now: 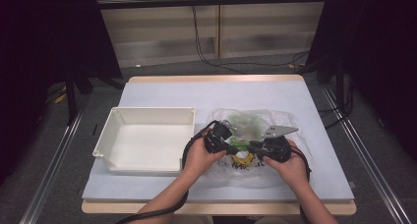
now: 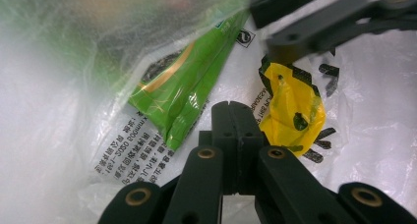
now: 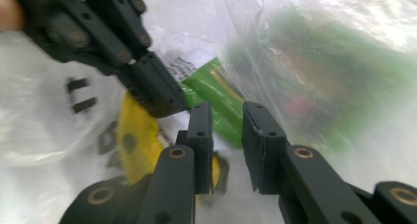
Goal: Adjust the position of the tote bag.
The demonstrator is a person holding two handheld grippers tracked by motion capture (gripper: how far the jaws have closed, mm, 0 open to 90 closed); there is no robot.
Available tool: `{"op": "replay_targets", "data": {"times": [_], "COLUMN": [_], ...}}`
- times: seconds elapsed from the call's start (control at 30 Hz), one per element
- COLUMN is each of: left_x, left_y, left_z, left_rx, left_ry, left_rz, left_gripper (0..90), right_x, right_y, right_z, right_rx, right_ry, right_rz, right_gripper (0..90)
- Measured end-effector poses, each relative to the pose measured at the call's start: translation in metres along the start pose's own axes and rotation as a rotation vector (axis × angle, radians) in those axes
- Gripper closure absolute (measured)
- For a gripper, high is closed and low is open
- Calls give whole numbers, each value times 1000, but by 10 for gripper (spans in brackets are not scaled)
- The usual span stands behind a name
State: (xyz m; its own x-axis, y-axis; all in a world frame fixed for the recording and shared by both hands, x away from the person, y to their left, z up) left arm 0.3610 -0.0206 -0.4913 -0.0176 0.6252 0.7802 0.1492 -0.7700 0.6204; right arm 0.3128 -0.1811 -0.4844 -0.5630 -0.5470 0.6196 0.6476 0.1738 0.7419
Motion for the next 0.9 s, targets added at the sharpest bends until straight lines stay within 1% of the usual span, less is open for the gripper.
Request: {"op": "replay_targets", "data": {"times": [0.03,0.07,0.1,0.13,0.17,0.2,0.27,0.33,0.37,0.4,0.43,0.47,0.5,0.57,0.6,0.63,0.67,0.73,0.77,0.8,0.83,0.9], "left_x": [-1,0,0,-1,-1,-1,-1,-1,-1,-2,-3,-3,-3,-4,-4,-4,-4,-3,-2,-2,-2,-3], "left_y": [0,0,0,-1,-1,-1,-1,-1,-1,-1,-1,-1,-1,-1,-1,-1,-1,0,-1,0,0,0], "left_z": [0,0,0,-1,-1,-1,0,0,0,-1,-1,-1,-1,-1,0,0,0,0,1,1,1,1], "left_rx": [0,-2,1,11,13,13,17,14,11,16,17,22,17,18,17,20,19,26,18,18,19,18], "left_ry": [-3,3,6,12,14,16,19,23,23,21,21,20,19,22,22,23,23,21,27,27,24,22], "left_rz": [-3,8,12,10,7,10,14,21,24,22,20,25,16,16,23,22,19,13,15,15,14,9], "left_gripper": [900,900,900,900,900,900,900,900,900,900,900,900,900,900,900,900,900,900,900,900,900,900], "right_x": [-4,-8,-10,-11,-12,-11,-7,1,5,8,11,13,15,17,18,20,21,22,23,24,25,28], "right_y": [1,3,3,3,1,0,-5,-8,-10,-13,-17,-20,-25,-33,-35,-35,-35,-35,-36,-36,-36,-38], "right_z": [-1,-2,-4,-4,-6,-7,-12,-16,-18,-20,-23,-27,-30,-37,-39,-40,-41,-42,-44,-44,-46,-47], "right_rx": [5,6,17,31,45,43,50,30,33,39,34,43,36,18,-12,-25,-13,-23,-43,-51,-52,-68], "right_ry": [-12,-25,-48,-70,-81,-87,-111,-110,-121,-131,-144,-155,-163,-160,-139,-133,-133,-131,-120,-114,-119,-117], "right_rz": [5,7,12,21,26,32,32,32,40,52,69,85,98,118,108,111,114,124,128,130,134,141], "right_gripper": [739,718,708,691,676,673,658,646,645,663,689,691,714,733,748,777,829,900,900,900,900,900]}}
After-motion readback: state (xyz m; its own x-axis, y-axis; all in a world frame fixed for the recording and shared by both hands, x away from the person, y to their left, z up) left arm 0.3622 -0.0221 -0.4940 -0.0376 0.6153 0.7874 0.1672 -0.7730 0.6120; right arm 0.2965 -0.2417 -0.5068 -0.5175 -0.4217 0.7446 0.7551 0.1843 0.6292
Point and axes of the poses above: each handheld gripper's, and its own axes: x roughly backward along the jaws, y roughly out of its top, z roughly to its left, the point moved 4 cm from there along -x, roughly forward along the jaws, and after that the axes turned 15 degrees about -x, right-handed, at the moved point
